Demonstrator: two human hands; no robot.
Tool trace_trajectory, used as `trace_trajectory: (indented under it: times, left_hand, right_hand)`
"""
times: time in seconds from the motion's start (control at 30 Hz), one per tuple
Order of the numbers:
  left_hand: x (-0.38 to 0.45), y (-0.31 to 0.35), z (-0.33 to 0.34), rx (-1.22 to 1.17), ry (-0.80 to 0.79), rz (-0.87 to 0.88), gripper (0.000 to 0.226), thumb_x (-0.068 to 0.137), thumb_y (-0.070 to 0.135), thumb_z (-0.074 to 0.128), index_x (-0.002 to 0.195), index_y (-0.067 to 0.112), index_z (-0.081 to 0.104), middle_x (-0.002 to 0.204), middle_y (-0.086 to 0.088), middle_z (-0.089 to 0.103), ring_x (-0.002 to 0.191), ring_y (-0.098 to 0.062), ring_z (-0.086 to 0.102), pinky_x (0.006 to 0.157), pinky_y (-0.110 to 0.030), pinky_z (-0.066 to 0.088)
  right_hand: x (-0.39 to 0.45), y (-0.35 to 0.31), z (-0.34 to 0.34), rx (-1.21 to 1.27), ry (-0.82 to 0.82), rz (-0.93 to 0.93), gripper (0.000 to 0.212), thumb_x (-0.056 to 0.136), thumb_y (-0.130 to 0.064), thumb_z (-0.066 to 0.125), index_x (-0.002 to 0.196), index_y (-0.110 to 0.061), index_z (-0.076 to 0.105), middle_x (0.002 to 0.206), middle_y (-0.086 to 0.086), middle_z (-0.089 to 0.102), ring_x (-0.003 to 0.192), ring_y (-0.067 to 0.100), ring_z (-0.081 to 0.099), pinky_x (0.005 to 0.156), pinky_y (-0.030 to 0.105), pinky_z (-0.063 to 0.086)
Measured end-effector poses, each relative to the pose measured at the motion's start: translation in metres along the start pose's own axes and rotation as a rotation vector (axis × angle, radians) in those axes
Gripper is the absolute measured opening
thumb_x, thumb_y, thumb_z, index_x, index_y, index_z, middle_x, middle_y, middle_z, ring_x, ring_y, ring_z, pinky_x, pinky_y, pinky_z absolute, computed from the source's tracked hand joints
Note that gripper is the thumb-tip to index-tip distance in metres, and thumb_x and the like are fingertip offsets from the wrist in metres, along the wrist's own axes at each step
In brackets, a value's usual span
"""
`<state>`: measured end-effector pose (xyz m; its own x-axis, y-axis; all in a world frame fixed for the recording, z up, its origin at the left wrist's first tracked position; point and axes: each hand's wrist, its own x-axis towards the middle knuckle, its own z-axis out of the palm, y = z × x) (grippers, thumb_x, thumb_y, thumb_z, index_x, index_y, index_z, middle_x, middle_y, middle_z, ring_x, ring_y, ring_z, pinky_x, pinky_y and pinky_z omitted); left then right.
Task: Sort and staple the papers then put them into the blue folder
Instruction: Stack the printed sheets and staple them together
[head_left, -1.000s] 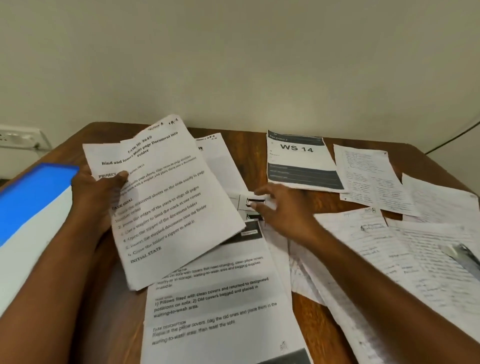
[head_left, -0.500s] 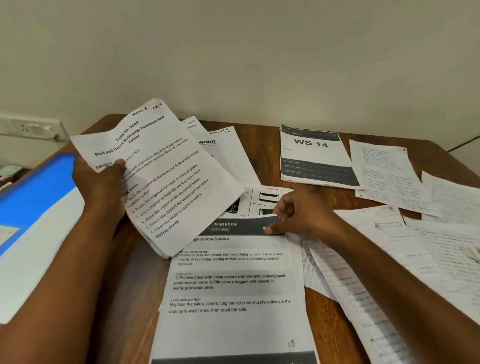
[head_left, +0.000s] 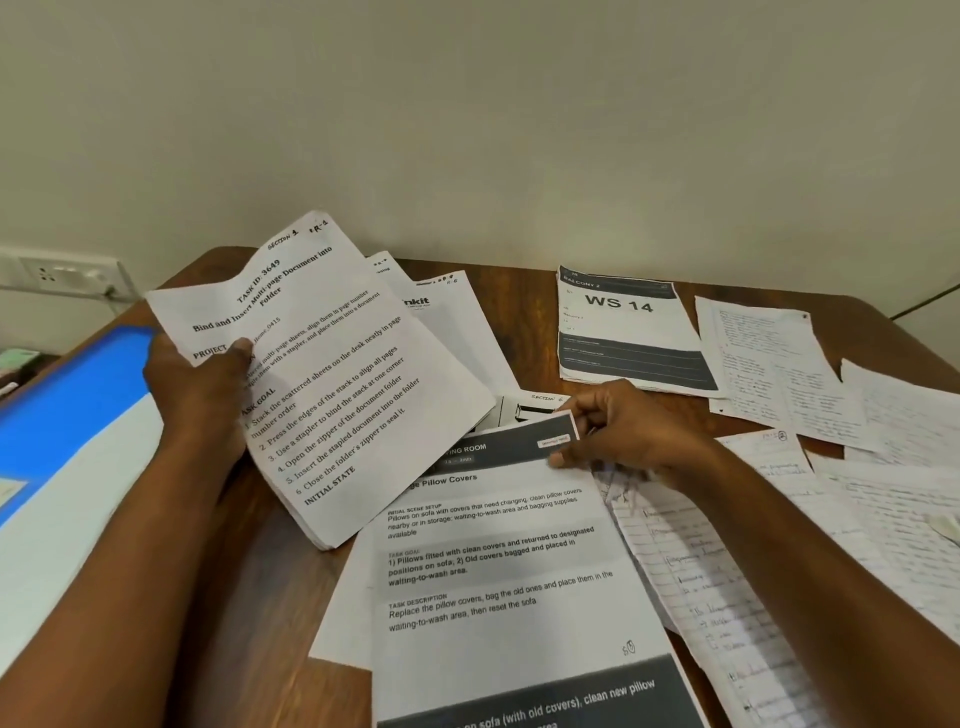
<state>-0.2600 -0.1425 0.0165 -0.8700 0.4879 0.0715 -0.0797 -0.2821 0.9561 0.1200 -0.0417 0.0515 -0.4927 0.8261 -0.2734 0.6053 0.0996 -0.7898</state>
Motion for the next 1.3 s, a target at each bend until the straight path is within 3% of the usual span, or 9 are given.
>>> trace_trajectory:
  times: [0.13, 0.27, 0.33, 0.47, 0.63, 0.8, 0.97, 1.13, 1.3]
  left_hand:
    - [0.000, -0.001, 0.003, 0.000, -0.001, -0.014, 0.039, 0.095, 0.000, 0.069, 0.124, 0.022, 0.055, 0.102, 0.009, 0.075, 0.073, -0.002, 0.075, 0.062, -0.027, 0.060]
    - [0.002, 0.002, 0.000, -0.048, -0.024, -0.021, 0.047, 0.094, -0.003, 0.070, 0.137, 0.011, 0.058, 0.113, 0.002, 0.077, 0.088, -0.011, 0.078, 0.066, -0.027, 0.063]
    - [0.000, 0.002, -0.001, -0.052, -0.041, -0.013, 0.049, 0.094, -0.005, 0.068, 0.140, 0.007, 0.057, 0.116, -0.002, 0.076, 0.089, -0.012, 0.076, 0.069, -0.027, 0.063]
    - [-0.010, -0.004, 0.006, -0.038, -0.146, -0.032, 0.046, 0.094, -0.009, 0.066, 0.138, -0.001, 0.055, 0.116, -0.010, 0.074, 0.087, -0.013, 0.076, 0.077, -0.031, 0.064]
    - [-0.025, -0.009, 0.027, -0.004, -0.261, -0.104, 0.043, 0.093, -0.003, 0.072, 0.132, 0.009, 0.057, 0.114, -0.006, 0.077, 0.093, -0.018, 0.079, 0.072, -0.032, 0.063]
    - [-0.042, -0.006, 0.038, 0.101, -0.434, -0.111, 0.050, 0.093, 0.004, 0.075, 0.138, 0.016, 0.056, 0.119, -0.006, 0.077, 0.102, -0.027, 0.078, 0.086, -0.048, 0.064]
    - [-0.063, -0.004, 0.047, 0.086, -0.647, -0.086, 0.043, 0.096, 0.003, 0.070, 0.130, 0.026, 0.058, 0.119, -0.008, 0.078, 0.107, -0.032, 0.076, 0.092, -0.057, 0.060]
    - [-0.068, -0.017, 0.050, 0.100, -0.750, -0.053, 0.044, 0.094, 0.016, 0.077, 0.132, 0.029, 0.061, 0.123, -0.008, 0.076, 0.110, -0.035, 0.075, 0.095, -0.064, 0.057]
    - [-0.066, -0.020, 0.040, 0.110, -0.773, -0.048, 0.043, 0.088, 0.033, 0.084, 0.126, 0.035, 0.065, 0.121, -0.007, 0.077, 0.109, -0.035, 0.075, 0.095, -0.064, 0.056]
  right_hand:
    - [0.001, 0.004, -0.007, -0.022, -0.056, 0.035, 0.025, 0.075, -0.010, 0.091, 0.098, -0.014, 0.080, 0.084, 0.020, 0.077, 0.053, 0.018, 0.060, 0.043, 0.024, 0.042]
    - [0.005, -0.003, -0.003, 0.113, 0.061, 0.029, 0.015, 0.084, -0.008, 0.083, 0.098, -0.011, 0.079, 0.085, 0.008, 0.081, 0.057, 0.012, 0.073, 0.044, 0.018, 0.048]
    - [0.010, -0.005, -0.002, 0.162, 0.111, 0.027, 0.012, 0.086, -0.010, 0.081, 0.098, -0.011, 0.077, 0.084, 0.003, 0.081, 0.065, 0.011, 0.076, 0.048, 0.017, 0.051]
    - [0.013, -0.006, -0.009, 0.188, 0.229, 0.015, 0.008, 0.090, -0.018, 0.077, 0.095, -0.013, 0.074, 0.071, -0.005, 0.078, 0.058, 0.006, 0.072, 0.046, 0.017, 0.049]
    - [0.012, -0.012, -0.021, 0.261, 0.383, -0.011, 0.004, 0.091, -0.019, 0.078, 0.091, -0.019, 0.074, 0.083, 0.000, 0.079, 0.062, 0.010, 0.075, 0.052, 0.026, 0.060]
    - [0.018, -0.024, -0.037, 0.283, 0.540, -0.117, 0.008, 0.093, -0.027, 0.077, 0.091, -0.019, 0.077, 0.091, 0.003, 0.080, 0.086, 0.029, 0.078, 0.083, 0.053, 0.064]
    - [0.019, -0.033, -0.048, 0.154, 0.837, -0.325, 0.011, 0.097, -0.033, 0.073, 0.088, -0.026, 0.073, 0.087, -0.004, 0.076, 0.085, 0.020, 0.074, 0.079, 0.039, 0.061]
    - [0.022, -0.031, -0.050, 0.289, 0.830, -0.275, 0.024, 0.099, -0.032, 0.071, 0.083, -0.013, 0.073, 0.086, 0.010, 0.076, 0.078, 0.029, 0.072, 0.075, 0.040, 0.058]
    - [0.024, -0.037, -0.037, 0.465, 0.725, -0.243, 0.032, 0.102, -0.027, 0.066, 0.086, 0.001, 0.067, 0.097, 0.026, 0.071, 0.079, 0.026, 0.063, 0.075, 0.039, 0.052]
